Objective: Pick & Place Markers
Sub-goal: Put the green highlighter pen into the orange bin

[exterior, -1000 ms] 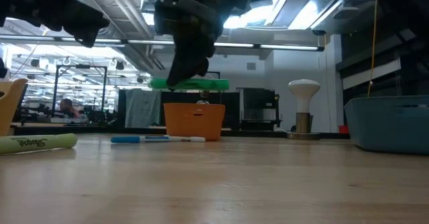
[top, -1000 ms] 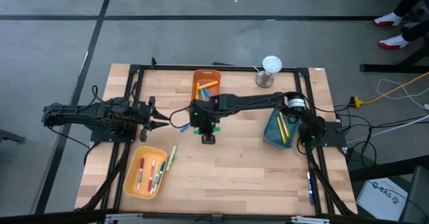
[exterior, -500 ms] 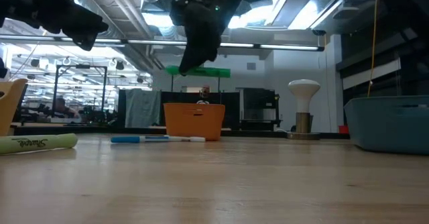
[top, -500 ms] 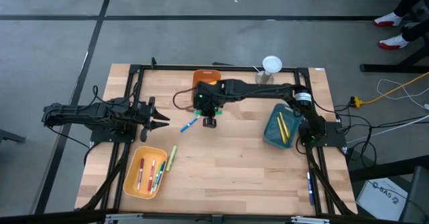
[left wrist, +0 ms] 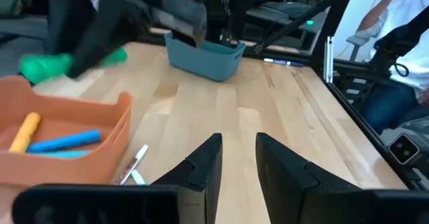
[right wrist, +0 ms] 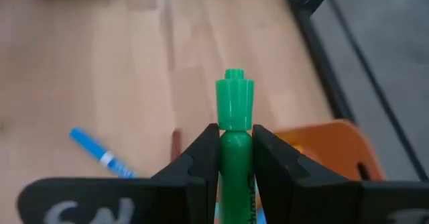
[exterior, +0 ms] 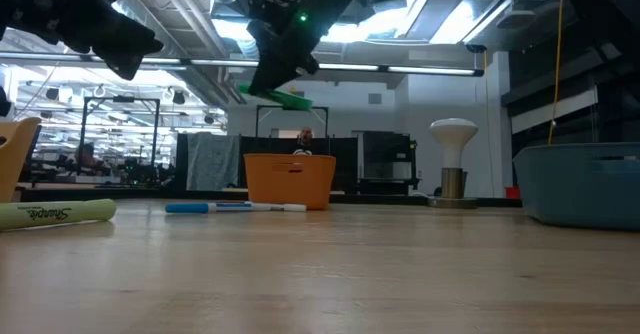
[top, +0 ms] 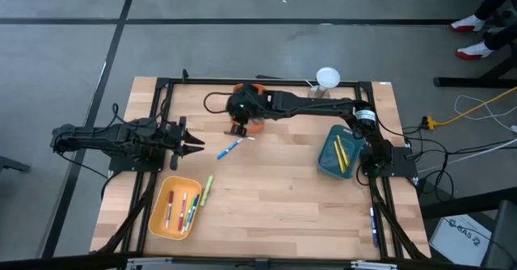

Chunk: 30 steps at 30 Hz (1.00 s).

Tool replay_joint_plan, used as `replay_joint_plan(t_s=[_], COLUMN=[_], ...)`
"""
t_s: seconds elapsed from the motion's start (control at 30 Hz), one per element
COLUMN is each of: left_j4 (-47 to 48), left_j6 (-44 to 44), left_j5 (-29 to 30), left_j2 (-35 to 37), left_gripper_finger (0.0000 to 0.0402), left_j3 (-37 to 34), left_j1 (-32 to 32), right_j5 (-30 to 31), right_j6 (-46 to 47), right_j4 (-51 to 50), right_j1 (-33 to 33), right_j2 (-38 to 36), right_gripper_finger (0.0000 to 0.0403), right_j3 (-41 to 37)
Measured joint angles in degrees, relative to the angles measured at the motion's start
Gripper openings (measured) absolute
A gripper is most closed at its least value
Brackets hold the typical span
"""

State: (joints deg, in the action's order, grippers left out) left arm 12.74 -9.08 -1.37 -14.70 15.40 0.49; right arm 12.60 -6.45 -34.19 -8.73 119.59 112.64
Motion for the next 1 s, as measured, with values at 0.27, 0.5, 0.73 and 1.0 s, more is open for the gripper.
replay_joint_plan(t_s=[0.27, 0.5, 0.73, 1.0], left_j4=[1.1, 1.0, 0.9, 1.0], left_j6=[-0.3, -0.3, -0.3, -0.2], left_j5=[0.3, 0.9, 1.8, 1.8], left_j2=[0.0, 0.0, 0.0, 0.0], left_gripper_finger=[0.0089, 0.0090, 0.0091, 0.0087], left_j3=[0.0, 0.0, 0.0, 0.0], left_j1=[0.0, 0.0, 0.0, 0.0], right_j5=[11.5, 23.2, 26.9, 26.9], right_j6=[7.7, 20.5, 27.3, 30.2], right_j4=[4.2, 4.1, 4.1, 3.8], right_j1=[0.0, -0.1, -0.6, -2.4], right_j2=[0.0, 0.0, 0.0, 0.0], right_gripper_finger=[0.0074, 0.0071, 0.0077, 0.0075], right_j3=[0.0, 0.0, 0.0, 0.0])
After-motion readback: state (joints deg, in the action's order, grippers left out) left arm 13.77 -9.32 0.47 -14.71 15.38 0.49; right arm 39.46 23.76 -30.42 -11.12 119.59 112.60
